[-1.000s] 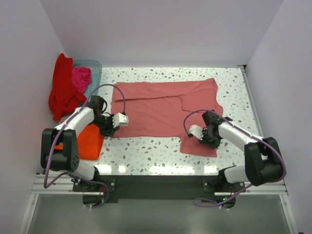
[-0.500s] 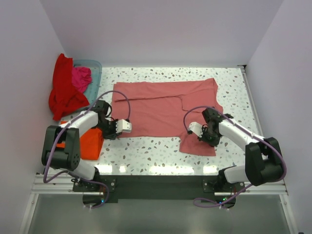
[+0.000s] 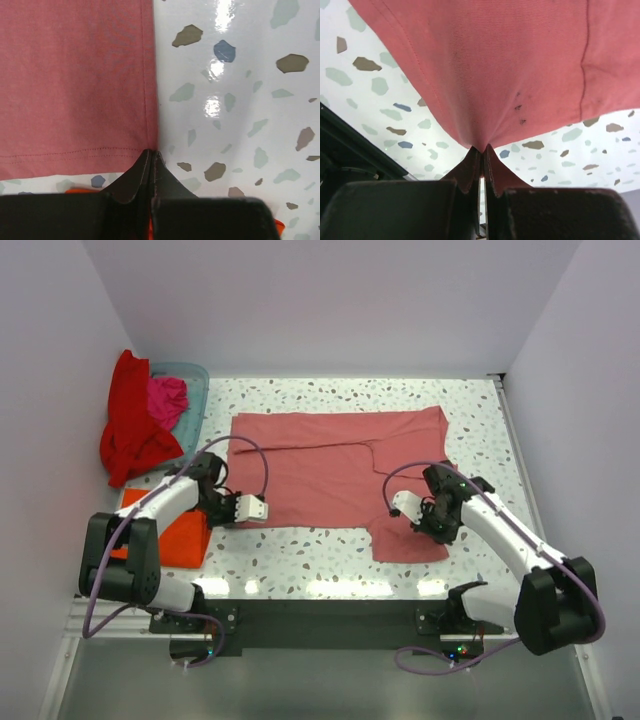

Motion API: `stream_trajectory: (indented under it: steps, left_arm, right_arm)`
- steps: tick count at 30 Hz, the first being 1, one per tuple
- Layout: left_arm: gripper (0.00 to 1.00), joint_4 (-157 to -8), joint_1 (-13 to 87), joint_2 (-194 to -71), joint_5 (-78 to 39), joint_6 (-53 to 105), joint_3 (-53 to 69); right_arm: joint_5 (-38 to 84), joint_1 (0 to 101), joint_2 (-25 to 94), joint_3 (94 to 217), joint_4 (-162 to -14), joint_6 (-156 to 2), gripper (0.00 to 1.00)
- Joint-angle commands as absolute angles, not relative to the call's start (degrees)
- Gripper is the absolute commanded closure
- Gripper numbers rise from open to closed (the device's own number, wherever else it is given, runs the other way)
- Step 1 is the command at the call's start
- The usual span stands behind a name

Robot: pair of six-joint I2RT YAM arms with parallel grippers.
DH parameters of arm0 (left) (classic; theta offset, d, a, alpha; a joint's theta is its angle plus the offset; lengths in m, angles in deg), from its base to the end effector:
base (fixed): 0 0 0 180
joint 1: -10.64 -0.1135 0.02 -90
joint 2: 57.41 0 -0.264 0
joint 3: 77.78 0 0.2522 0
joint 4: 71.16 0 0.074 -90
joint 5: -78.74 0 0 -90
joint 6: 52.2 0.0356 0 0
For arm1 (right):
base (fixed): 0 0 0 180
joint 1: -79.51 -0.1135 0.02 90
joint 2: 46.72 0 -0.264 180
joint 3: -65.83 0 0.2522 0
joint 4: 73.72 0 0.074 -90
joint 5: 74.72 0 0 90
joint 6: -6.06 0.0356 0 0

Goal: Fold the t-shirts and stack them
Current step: Fold the tshirt

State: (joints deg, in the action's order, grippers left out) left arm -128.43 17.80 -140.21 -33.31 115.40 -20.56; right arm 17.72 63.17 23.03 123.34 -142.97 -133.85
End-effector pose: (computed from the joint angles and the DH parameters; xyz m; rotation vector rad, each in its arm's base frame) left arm 0.2243 -0.0416 0.1604 1.9116 2.0444 -0.3446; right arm 0.1832 0.0553 0.1994 -1.6363 2.4991 -0.0033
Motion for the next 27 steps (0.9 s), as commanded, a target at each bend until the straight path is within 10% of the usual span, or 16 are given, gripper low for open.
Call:
stream_trajectory:
  steps: [1,27]
  left_arm:
    - [1.00,-135.01,17.58,-136.52,-35.07,117.69,-18.94]
    - [1.00,-138.63,12.40,-155.75,-42.73,112.07,13.58]
  right_arm:
    - [18.54,63.25,18.94,126.26,-148.65,-132.81,1.00]
    - [18.71,71.77,49.95,163.96,-150.68,-144.32,1.00]
